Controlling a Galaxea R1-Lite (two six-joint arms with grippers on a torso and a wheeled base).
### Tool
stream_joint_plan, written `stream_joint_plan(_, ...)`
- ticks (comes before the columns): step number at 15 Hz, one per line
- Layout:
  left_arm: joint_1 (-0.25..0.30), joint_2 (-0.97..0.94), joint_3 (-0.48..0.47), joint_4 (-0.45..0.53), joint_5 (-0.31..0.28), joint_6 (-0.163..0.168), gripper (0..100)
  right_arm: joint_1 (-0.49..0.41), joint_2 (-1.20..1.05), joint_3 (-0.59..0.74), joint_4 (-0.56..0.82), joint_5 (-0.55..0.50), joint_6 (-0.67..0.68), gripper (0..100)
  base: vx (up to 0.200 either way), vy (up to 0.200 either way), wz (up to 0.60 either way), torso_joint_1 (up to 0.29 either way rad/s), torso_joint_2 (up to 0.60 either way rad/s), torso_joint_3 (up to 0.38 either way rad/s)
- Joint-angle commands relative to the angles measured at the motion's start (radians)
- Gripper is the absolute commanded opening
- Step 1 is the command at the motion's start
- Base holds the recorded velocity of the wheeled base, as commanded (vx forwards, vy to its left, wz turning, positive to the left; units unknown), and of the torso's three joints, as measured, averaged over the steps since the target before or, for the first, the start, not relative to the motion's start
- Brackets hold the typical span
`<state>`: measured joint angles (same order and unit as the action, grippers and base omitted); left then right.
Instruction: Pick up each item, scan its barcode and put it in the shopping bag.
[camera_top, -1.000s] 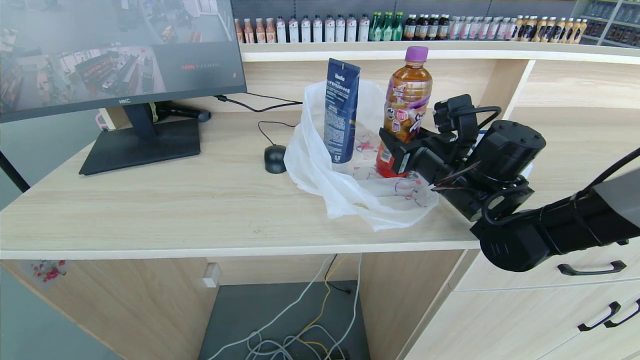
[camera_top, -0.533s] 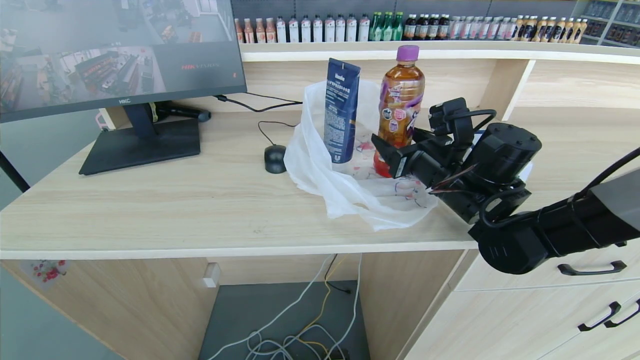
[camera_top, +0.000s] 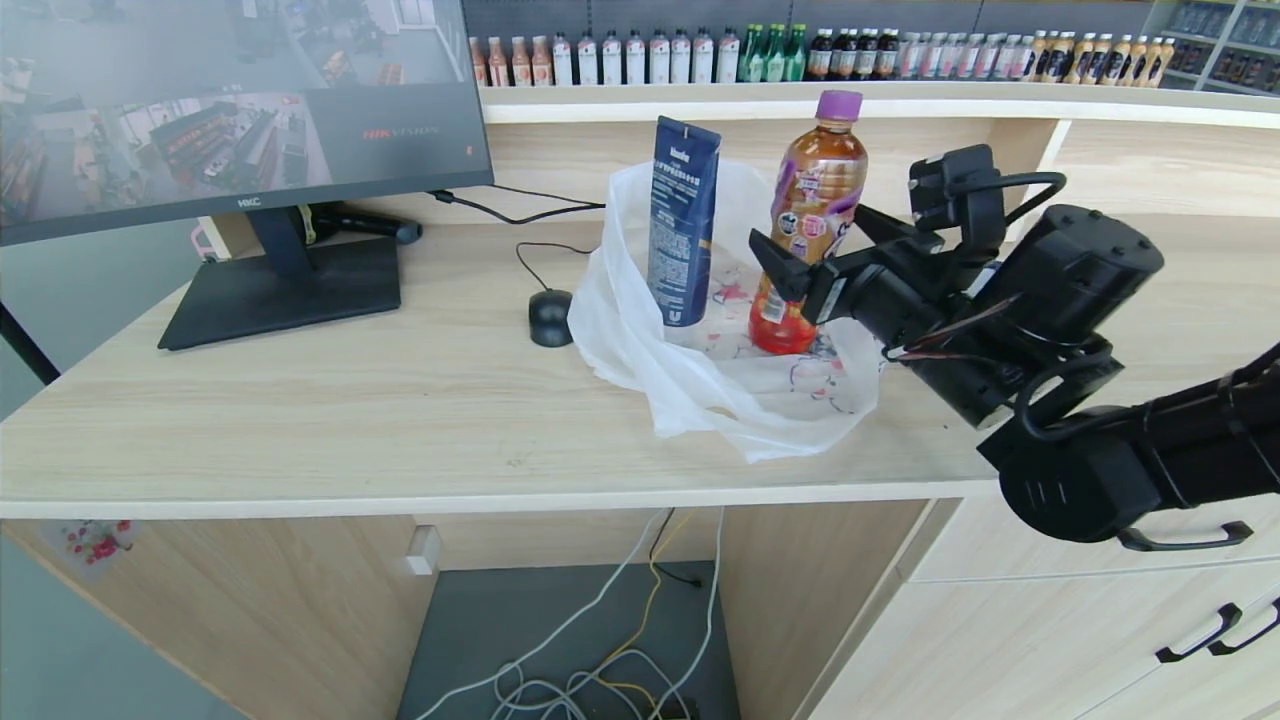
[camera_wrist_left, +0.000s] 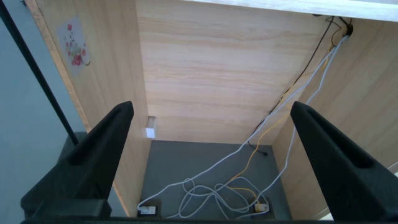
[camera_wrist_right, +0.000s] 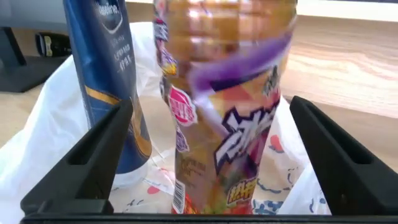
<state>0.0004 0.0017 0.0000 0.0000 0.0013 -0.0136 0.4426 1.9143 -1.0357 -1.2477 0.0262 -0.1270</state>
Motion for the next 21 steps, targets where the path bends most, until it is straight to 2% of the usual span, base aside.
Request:
stream_joint_plan(1, 0.000, 0.000, 0.000, 0.000, 0.000, -0.002, 100, -0.002, -0.115, 0.079, 0.001, -0.002, -0.003, 100, 0.000, 0.000, 0.00, 0.000, 0.00, 0.000)
stream_joint_plan(4, 0.001, 0.000, 0.000, 0.000, 0.000, -0.002, 100, -0.002, -0.264, 0.264, -0.003, -0.009, -0.005, 100, 0.000, 0.000, 0.00, 0.000, 0.00, 0.000)
stream_joint_plan(6, 0.000, 0.000, 0.000, 0.000, 0.000, -0.002, 100, -0.008, -0.414, 0.457, -0.004, -0.011, -0.005, 100, 0.000, 0.000, 0.00, 0.000, 0.00, 0.000)
stream_joint_plan(13, 0.001, 0.000, 0.000, 0.000, 0.000, -0.002, 100, -0.122, -0.857, 0.996, 0.001, -0.009, 0.004, 100, 0.000, 0.000, 0.00, 0.000, 0.00, 0.000)
stream_joint_plan(14, 0.001, 0.000, 0.000, 0.000, 0.000, -0.002, 100, -0.131, -0.925, 1.036, 0.036, -0.011, 0.010, 100, 0.000, 0.000, 0.00, 0.000, 0.00, 0.000)
stream_joint_plan(16, 0.001, 0.000, 0.000, 0.000, 0.000, 0.000, 100, -0.143, -1.051, 1.036, 0.205, -0.012, 0.046, 100, 0.000, 0.000, 0.00, 0.000, 0.00, 0.000)
stream_joint_plan(17, 0.001, 0.000, 0.000, 0.000, 0.000, 0.000, 100, -0.146, -1.175, 1.036, 0.387, -0.012, 0.056, 100, 0.000, 0.000, 0.00, 0.000, 0.00, 0.000)
stream_joint_plan(18, 0.000, 0.000, 0.000, 0.000, 0.000, 0.000, 100, -0.146, -1.249, 1.036, 0.475, -0.012, 0.060, 100, 0.000, 0.000, 0.00, 0.000, 0.00, 0.000)
stream_joint_plan(19, 0.000, 0.000, 0.000, 0.000, 0.000, -0.002, 100, -0.146, -1.402, 1.027, 0.686, -0.011, 0.075, 100, 0.000, 0.000, 0.00, 0.000, 0.00, 0.000)
stream_joint_plan(21, 0.000, 0.000, 0.000, 0.000, 0.000, 0.000, 100, -0.145, -1.571, 1.022, 0.915, -0.006, 0.078, 100, 0.000, 0.000, 0.00, 0.000, 0.00, 0.000)
